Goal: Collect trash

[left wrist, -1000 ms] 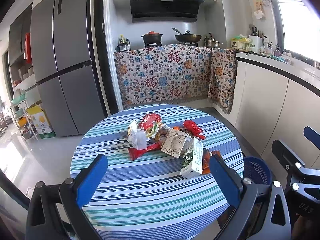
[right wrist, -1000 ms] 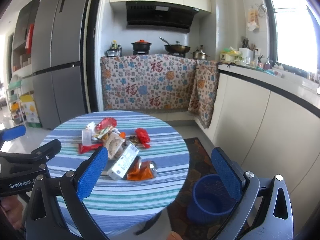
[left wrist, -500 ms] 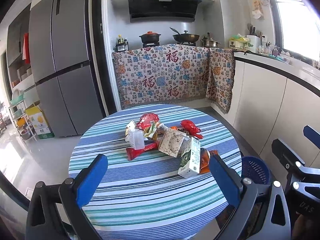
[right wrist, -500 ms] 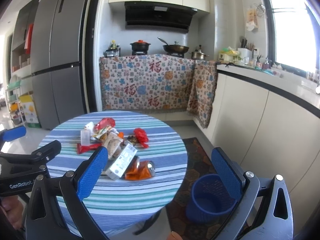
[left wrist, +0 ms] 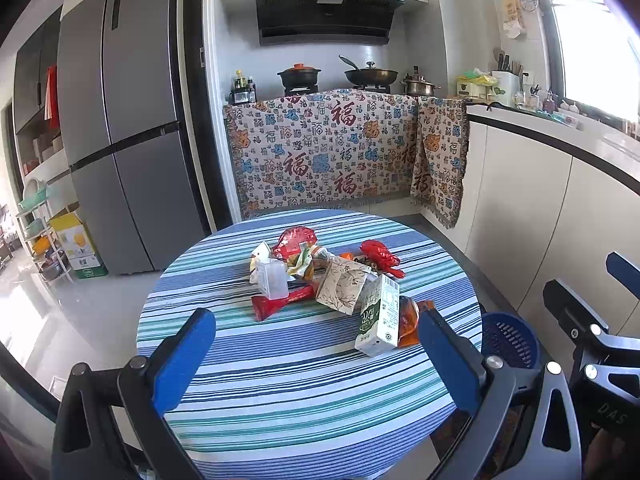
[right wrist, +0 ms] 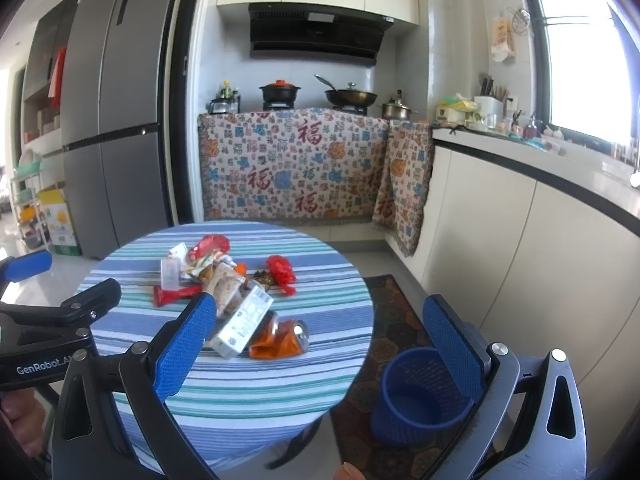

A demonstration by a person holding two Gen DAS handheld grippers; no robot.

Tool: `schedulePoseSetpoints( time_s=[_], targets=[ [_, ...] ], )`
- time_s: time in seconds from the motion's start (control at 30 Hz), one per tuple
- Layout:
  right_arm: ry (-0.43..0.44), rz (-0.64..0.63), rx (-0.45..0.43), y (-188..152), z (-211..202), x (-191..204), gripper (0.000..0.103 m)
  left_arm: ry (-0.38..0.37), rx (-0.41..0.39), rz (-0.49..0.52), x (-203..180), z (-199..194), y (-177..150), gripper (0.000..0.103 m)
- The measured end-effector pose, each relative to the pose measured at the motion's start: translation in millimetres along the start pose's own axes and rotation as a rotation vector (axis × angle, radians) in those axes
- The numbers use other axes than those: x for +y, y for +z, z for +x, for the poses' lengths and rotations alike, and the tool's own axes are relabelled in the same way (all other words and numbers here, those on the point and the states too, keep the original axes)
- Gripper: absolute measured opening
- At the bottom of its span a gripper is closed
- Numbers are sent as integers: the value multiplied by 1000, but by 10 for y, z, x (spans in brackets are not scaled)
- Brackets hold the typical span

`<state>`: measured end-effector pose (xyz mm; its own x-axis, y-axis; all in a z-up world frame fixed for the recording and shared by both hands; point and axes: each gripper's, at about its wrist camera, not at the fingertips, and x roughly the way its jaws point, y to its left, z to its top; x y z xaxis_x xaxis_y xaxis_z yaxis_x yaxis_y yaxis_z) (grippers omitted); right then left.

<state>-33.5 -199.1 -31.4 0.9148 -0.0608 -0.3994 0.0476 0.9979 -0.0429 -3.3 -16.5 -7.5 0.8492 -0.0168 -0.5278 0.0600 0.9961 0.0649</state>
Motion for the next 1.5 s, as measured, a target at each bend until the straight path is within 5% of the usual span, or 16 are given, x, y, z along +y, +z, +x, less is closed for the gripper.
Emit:
schedulePoseSetpoints(
  time_s=[0.83,1.07,1.5],
  targets=[
    [-5,3,4,-14,-45,-56,103,4,1,-1,-59,-9,-21,103],
    [-16,4,12,-24,-23,-58,103,-44,13,11,-46,31,-71,103],
    [-25,19,80,-221,253,-118,103,-96,74,70,53,521,-372,103]
  ],
)
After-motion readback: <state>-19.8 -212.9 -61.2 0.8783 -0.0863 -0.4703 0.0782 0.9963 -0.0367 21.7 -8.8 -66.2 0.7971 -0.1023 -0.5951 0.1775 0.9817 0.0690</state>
